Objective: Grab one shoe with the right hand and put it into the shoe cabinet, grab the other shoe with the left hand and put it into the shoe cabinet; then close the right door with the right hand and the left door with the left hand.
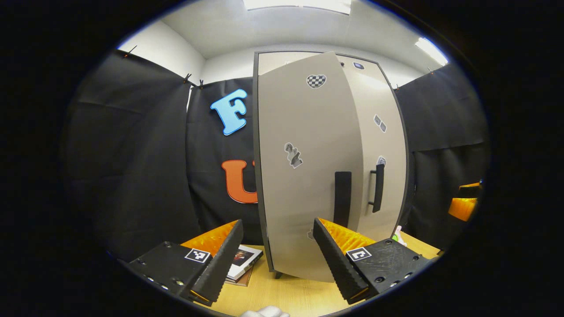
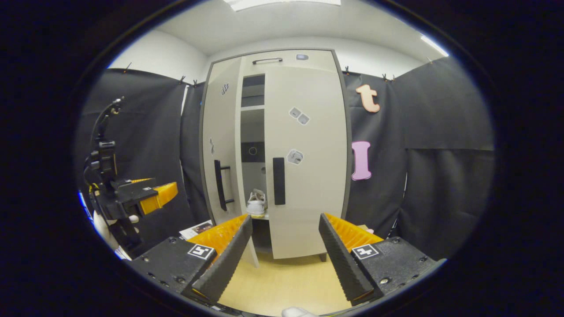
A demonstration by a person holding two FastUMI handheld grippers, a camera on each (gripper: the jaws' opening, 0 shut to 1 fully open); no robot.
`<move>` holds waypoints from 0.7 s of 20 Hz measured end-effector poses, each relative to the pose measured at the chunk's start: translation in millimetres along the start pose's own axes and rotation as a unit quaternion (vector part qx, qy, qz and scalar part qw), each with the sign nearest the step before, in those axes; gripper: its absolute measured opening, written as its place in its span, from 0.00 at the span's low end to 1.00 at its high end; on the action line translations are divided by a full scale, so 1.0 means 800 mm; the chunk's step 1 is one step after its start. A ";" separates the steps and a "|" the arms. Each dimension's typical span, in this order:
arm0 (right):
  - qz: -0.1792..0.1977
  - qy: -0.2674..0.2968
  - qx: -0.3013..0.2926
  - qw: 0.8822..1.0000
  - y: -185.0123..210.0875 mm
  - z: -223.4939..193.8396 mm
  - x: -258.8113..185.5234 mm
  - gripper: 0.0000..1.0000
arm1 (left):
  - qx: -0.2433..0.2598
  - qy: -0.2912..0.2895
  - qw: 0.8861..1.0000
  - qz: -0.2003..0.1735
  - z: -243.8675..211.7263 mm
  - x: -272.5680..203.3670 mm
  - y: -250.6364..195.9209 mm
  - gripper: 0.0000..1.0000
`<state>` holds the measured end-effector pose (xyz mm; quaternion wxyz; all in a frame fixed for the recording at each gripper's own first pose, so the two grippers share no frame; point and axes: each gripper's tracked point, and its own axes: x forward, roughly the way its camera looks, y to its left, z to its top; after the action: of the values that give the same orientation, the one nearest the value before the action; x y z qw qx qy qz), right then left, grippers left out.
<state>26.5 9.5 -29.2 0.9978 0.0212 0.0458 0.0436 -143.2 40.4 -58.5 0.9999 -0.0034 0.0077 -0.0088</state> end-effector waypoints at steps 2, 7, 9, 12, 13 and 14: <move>-0.001 -0.005 0.001 1.000 0.001 0.004 -0.002 0.99 | -0.004 0.000 1.000 -0.014 0.004 -0.022 -0.018 0.96; -0.011 -0.008 -0.002 1.000 -0.002 0.007 -0.013 0.99 | 0.005 -0.006 1.000 -0.004 0.013 -0.065 -0.024 0.96; -0.016 -0.012 -0.003 1.000 -0.005 0.010 -0.020 0.98 | 0.005 0.001 1.000 -0.005 0.008 -0.077 -0.027 0.96; -0.024 -0.016 -0.002 1.000 -0.012 0.011 -0.031 0.98 | 0.004 -0.005 1.000 -0.016 0.011 -0.094 -0.039 0.96; -0.026 -0.016 -0.004 1.000 -0.014 0.010 -0.034 0.98 | 0.007 -0.002 1.000 -0.021 0.009 -0.097 -0.044 0.96; -0.030 -0.016 -0.005 0.999 -0.017 0.008 -0.036 0.98 | 0.010 -0.008 1.000 -0.019 0.011 -0.100 -0.043 0.96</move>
<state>-0.5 -7.0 -21.0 0.9993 0.0152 0.0300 0.0140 -223.7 7.3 -48.5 0.9996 0.0067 -0.0008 -0.0282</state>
